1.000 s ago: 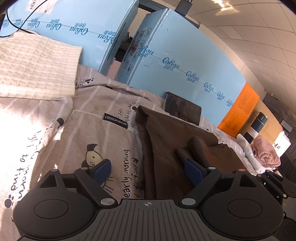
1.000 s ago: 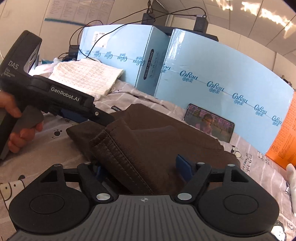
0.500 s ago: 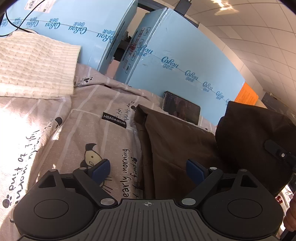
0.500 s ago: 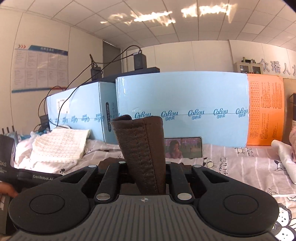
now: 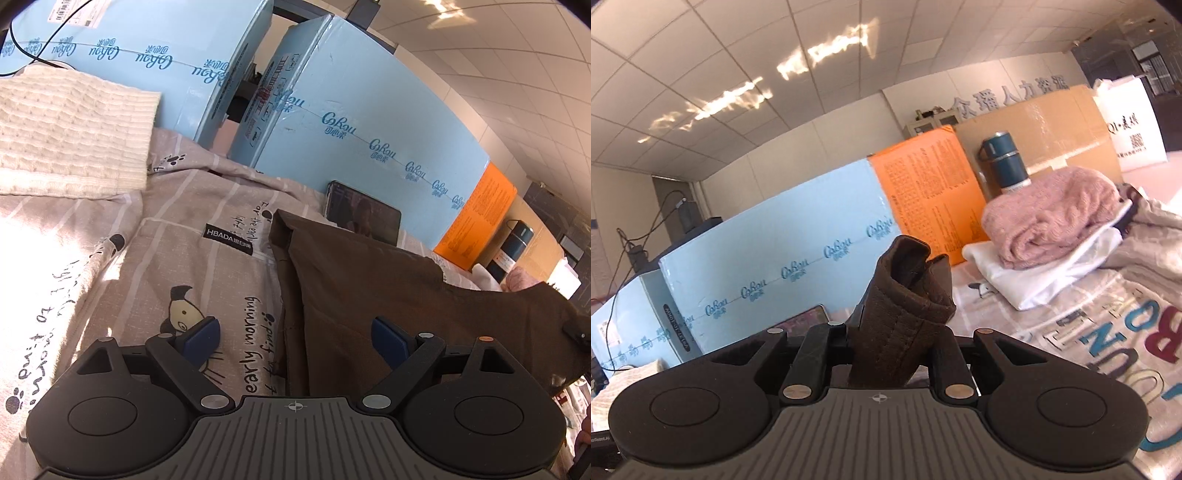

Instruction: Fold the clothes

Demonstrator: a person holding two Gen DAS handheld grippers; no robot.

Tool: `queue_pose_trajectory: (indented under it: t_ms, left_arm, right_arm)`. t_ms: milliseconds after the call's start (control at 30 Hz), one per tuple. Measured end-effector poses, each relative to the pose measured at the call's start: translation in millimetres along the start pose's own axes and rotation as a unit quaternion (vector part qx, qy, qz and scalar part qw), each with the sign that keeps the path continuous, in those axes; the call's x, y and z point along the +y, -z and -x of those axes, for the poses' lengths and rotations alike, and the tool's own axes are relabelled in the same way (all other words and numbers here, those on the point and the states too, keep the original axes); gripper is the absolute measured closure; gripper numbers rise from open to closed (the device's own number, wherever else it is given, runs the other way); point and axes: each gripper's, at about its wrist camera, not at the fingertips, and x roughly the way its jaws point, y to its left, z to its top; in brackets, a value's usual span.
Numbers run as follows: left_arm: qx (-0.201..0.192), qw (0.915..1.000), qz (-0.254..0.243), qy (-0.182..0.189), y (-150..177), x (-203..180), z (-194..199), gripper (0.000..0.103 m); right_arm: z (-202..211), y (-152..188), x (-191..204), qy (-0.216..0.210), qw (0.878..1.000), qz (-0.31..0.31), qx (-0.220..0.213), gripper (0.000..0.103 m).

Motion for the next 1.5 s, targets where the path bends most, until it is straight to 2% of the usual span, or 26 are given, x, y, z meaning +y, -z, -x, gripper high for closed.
queue_pose_trajectory:
  t_ms: [33, 100, 167, 233, 333, 467, 567, 633, 767, 833, 967, 1000, 1033, 1067, 1100, 1133, 1200, 1233, 1300, 1433, 1500]
  left_arm:
    - [0.001, 1.0000, -0.001, -0.001, -0.2, -0.5, -0.2, 0.012]
    - [0.003, 1.0000, -0.003, -0.002, -0.5, -1.4, -0.7, 0.010]
    - [0.006, 1.0000, -0.005, -0.002, -2.0, -2.4, -2.0, 0.009]
    - [0.009, 0.9999, -0.006, -0.003, -6.6, -3.5, -5.0, 0.009]
    - [0.010, 0.9998, -0.015, -0.001, -20.0, -5.3, -14.5, 0.009]
    - [0.005, 0.9985, -0.053, 0.011, -46.3, -8.6, -34.4, 0.009]
    - [0.002, 0.9965, -0.081, 0.021, -66.0, -11.1, -49.3, 0.007]
    - [0.027, 0.9942, -0.099, 0.034, -74.0, -10.7, -66.6, 0.006]
    - [0.075, 0.9893, -0.109, 0.060, -79.6, -6.4, -101.8, 0.006]
    - [0.097, 0.9892, -0.099, 0.048, -77.1, -5.1, -115.3, 0.006]
    - [0.096, 0.9865, -0.126, 0.040, -72.1, -17.2, -125.2, 0.007]
    - [0.098, 0.9844, -0.139, 0.044, -71.2, -20.4, -126.4, 0.010]
    - [0.101, 0.9820, -0.152, 0.049, -70.1, -23.7, -127.4, 0.014]
    - [0.103, 0.9794, -0.166, 0.053, -69.0, -27.0, -128.4, 0.025]
    - [0.102, 0.9783, -0.173, 0.052, -68.0, -28.9, -127.8, 0.031]
    - [0.100, 0.9774, -0.179, 0.050, -67.1, -30.6, -127.1, 0.036]
    - [0.088, 0.9786, -0.178, 0.054, -66.9, -29.0, -122.2, 0.062]
    - [0.080, 0.9795, -0.177, 0.055, -66.7, -28.7, -118.4, 0.067]
    - [0.062, 0.9813, -0.174, 0.056, -66.1, -28.2, -110.5, 0.082]
    - [0.017, 0.9767, -0.212, 0.030, -68.3, -38.8, -101.3, 0.088]
    - [0.003, 0.9769, -0.213, 0.021, -76.6, -37.7, -103.1, 0.089]
  right_arm:
    - [-2.0, 1.9, -10.8, 0.008, 1.000, -0.024, 0.017, 0.084]
    - [-6.0, 5.7, -32.5, 0.024, 0.996, -0.073, 0.052, 0.069]
    - [-9.9, 9.3, -53.5, 0.036, 0.988, -0.119, 0.086, 0.045]
    - [-13.5, 8.1, -63.3, 0.015, 0.983, -0.147, 0.107, 0.033]
    - [-19.6, 2.7, -73.9, -0.010, 0.973, -0.184, 0.136, 0.029]
    - [-31.3, -2.7, -79.1, -0.027, 0.969, -0.190, 0.154, 0.024]
    - [-39.9, -5.9, -83.3, -0.040, 0.967, -0.192, 0.164, 0.024]
    - [-45.1, -7.5, -84.6, -0.047, 0.966, -0.190, 0.168, 0.023]
    - [-57.2, -11.0, -84.4, -0.053, 0.966, -0.178, 0.180, 0.023]
    - [-64.0, -12.4, -83.0, -0.052, 0.967, -0.168, 0.187, 0.024]
    - [-79.4, -15.0, -75.8, -0.037, 0.972, -0.129, 0.193, 0.027]
    - [-83.0, -15.2, -73.6, -0.034, 0.973, -0.120, 0.196, 0.028]
    - [-86.8, -15.6, -71.4, -0.031, 0.973, -0.111, 0.198, 0.034]
    - [-91.9, -16.4, -68.6, -0.029, 0.975, -0.098, 0.199, 0.041]
    - [-96.5, -17.0, -65.4, -0.023, 0.976, -0.085, 0.200, 0.044]
    - [-101.1, -17.7, -62.2, -0.018, 0.977, -0.071, 0.201, 0.052]
    - [-110.3, -19.0, -55.4, -0.009, 0.979, -0.042, 0.197, 0.064]
    - [-114.6, -19.8, -51.9, -0.008, 0.981, -0.029, 0.194, 0.072]
    - [-119.9, -23.0, -45.4, -0.022, 0.983, -0.018, 0.184, 0.077]
    - [-129.4, -31.6, -31.6, -0.046, 0.987, 0.003, 0.152, 0.084]
    - [-132.4, -37.0, -27.3, -0.050, 0.990, 0.009, 0.133, 0.086]
